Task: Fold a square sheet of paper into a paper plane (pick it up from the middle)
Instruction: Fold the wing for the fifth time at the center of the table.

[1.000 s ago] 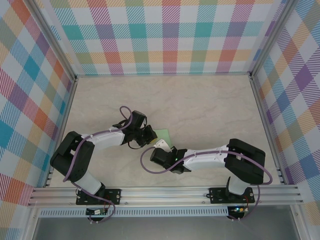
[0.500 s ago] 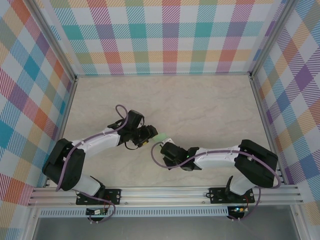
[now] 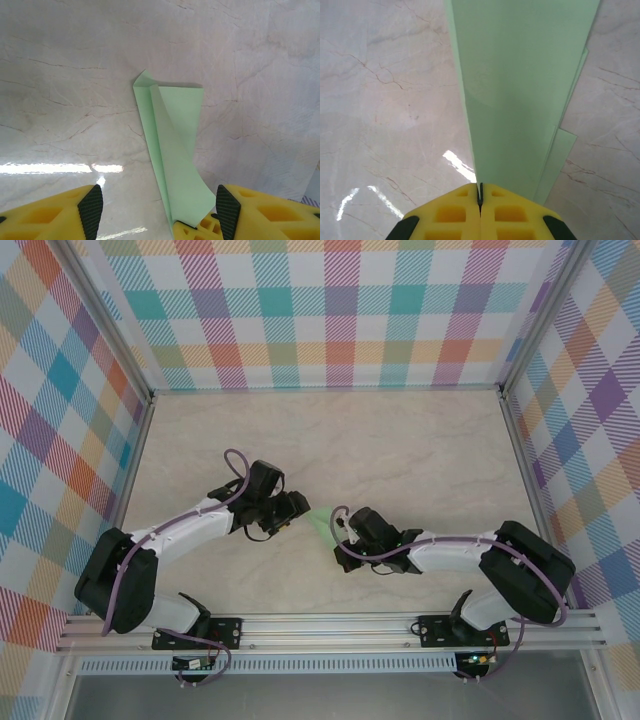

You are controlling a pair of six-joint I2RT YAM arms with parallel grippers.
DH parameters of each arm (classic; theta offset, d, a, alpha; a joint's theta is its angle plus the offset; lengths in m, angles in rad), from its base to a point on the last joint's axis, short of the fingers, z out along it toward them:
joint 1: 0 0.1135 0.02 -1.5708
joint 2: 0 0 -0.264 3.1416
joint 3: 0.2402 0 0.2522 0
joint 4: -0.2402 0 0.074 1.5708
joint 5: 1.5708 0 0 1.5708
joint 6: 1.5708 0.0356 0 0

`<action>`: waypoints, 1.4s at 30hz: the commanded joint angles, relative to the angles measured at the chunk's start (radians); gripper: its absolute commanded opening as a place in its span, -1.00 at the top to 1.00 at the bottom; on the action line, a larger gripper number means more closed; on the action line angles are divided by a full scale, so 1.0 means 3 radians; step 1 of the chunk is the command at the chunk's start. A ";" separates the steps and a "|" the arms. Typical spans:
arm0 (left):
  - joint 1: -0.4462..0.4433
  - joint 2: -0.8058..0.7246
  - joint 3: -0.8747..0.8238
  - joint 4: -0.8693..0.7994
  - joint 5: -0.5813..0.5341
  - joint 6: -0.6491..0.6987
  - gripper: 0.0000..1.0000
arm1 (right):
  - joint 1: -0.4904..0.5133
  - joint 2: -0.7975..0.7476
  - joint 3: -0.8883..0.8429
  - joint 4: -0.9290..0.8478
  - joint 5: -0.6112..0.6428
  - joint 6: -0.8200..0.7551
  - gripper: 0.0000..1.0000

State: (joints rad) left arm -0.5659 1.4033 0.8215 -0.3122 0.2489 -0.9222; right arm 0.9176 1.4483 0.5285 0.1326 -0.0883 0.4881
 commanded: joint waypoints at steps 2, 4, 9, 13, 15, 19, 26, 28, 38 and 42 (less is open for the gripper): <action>0.0051 -0.0065 -0.0065 -0.0034 0.0009 0.0052 -0.26 | -0.0111 -0.0016 -0.0075 0.0246 -0.0391 0.0113 0.92; 0.0051 -0.0079 -0.0079 -0.0014 0.0018 0.0059 -0.24 | -0.0143 0.0002 -0.0074 0.0268 -0.0478 0.0106 0.93; 0.0051 -0.0081 -0.0129 0.0018 0.0047 0.0063 -0.18 | -0.0235 0.0122 -0.0090 0.0342 -0.0637 0.0162 0.93; 0.0051 -0.0094 -0.0170 0.0031 0.0052 0.0058 -0.17 | -0.0287 0.0230 -0.0115 0.0451 -0.0766 0.0216 0.92; 0.0051 -0.0100 -0.0191 0.0033 0.0055 0.0051 -0.17 | -0.0309 0.0269 -0.0115 0.0481 -0.0819 0.0238 0.92; 0.0050 -0.0121 -0.0227 0.0049 0.0060 0.0047 -0.15 | -0.0369 0.0325 -0.0126 0.0532 -0.0938 0.0281 0.92; 0.0051 -0.0118 -0.0263 0.0072 0.0078 0.0050 -0.14 | -0.0520 0.0398 -0.0179 0.0724 -0.1230 0.0451 0.91; 0.0051 -0.0122 -0.0274 0.0085 0.0088 0.0050 -0.13 | -0.0552 0.0398 -0.0199 0.0754 -0.1288 0.0487 0.91; 0.0046 -0.0116 -0.0314 0.0220 0.0126 0.0064 -0.07 | -0.0776 0.0545 -0.0246 0.1056 -0.1799 0.0728 0.89; 0.0046 -0.0103 -0.0325 0.0226 0.0137 0.0072 -0.06 | -0.0834 0.0708 -0.0200 0.1116 -0.1963 0.0811 0.89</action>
State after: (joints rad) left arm -0.5659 1.3899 0.7403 -0.2573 0.2718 -0.9211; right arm 0.6777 1.6283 0.4656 0.4191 -0.5976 0.7002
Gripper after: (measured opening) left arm 0.530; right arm 0.057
